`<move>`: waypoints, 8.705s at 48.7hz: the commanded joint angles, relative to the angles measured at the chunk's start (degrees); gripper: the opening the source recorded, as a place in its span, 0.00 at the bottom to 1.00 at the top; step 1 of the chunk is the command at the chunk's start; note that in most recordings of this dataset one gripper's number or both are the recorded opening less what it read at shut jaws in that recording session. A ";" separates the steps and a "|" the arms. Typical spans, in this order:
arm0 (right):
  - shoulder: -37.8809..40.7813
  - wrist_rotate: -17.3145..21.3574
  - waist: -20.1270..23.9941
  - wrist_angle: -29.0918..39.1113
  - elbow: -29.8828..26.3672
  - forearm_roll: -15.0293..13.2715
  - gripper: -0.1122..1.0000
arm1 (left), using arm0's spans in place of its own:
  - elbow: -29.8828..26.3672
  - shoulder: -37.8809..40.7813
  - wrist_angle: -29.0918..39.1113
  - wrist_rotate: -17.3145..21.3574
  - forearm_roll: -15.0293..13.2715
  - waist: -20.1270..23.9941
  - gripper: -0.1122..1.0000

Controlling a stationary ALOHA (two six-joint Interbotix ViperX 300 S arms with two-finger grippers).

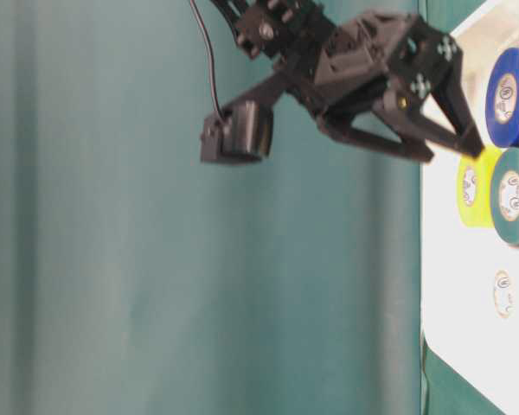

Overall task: Put the tape into the white case with the right arm.
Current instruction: 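Withdraw the open right gripper to the right of the tray, then move the right gripper down to the black tape roll at front left, then close the right gripper on the black roll and lift it, then carry the black roll over the tray and set it at the back right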

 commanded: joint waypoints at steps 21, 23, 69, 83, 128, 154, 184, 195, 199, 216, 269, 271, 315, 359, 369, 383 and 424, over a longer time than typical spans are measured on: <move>-20.04 0.18 -0.09 0.26 17.40 0.00 0.67 | -0.62 0.44 -0.44 0.00 0.00 0.09 0.10; -21.97 0.26 -0.09 0.09 19.07 -0.09 0.67 | -0.62 0.44 -0.44 0.09 0.00 0.09 0.10; -33.22 0.53 7.12 -6.59 31.73 0.62 0.67 | -0.62 0.35 -0.44 0.00 0.09 0.09 0.10; -37.18 0.53 14.06 -6.42 34.80 0.70 0.67 | -0.70 0.35 -0.44 0.00 0.00 0.09 0.10; -16.08 0.44 17.05 -6.42 15.56 0.88 0.67 | -0.62 0.44 -0.53 0.00 0.09 0.09 0.10; 2.11 0.00 21.09 -6.33 -4.83 0.62 0.67 | -0.62 0.35 -0.44 0.00 0.00 0.09 0.10; 15.29 2.72 24.61 -7.03 -21.80 2.55 0.67 | -0.62 0.35 -0.44 0.00 0.00 0.09 0.10; 17.49 6.94 24.87 -7.82 -24.61 2.55 0.67 | -0.53 0.35 -0.26 0.00 0.00 0.09 0.10; 18.11 7.73 24.87 -7.82 -24.96 2.55 0.67 | -0.62 0.35 -0.26 0.00 0.09 0.09 0.10; 19.34 8.00 24.96 -7.56 -25.84 2.55 0.67 | -0.62 0.26 -0.18 0.00 0.00 0.09 0.10; 28.30 9.23 26.81 -1.41 -33.57 3.16 0.66 | -0.44 0.35 -0.26 0.00 0.00 0.09 0.10; 28.30 9.23 26.89 -1.41 -33.57 3.16 0.66 | -0.44 0.35 -0.26 0.00 0.09 0.09 0.10; 26.98 9.14 26.89 -1.05 -33.31 3.16 0.12 | -0.44 0.35 -0.35 0.00 0.09 0.09 0.10; 19.60 8.70 26.02 10.46 -32.52 0.70 0.12 | -0.44 0.35 -0.35 0.00 0.00 0.09 0.10; 19.16 8.26 23.73 12.22 -32.43 0.62 0.12 | -0.44 0.35 -0.35 0.00 0.09 0.09 0.10; 16.61 8.26 17.23 11.95 -30.32 -1.32 0.12 | -0.44 0.35 -0.26 0.00 0.00 0.09 0.10; 14.06 8.26 0.97 7.65 -25.58 -3.16 0.12 | -0.44 0.35 -0.26 0.00 0.09 0.09 0.10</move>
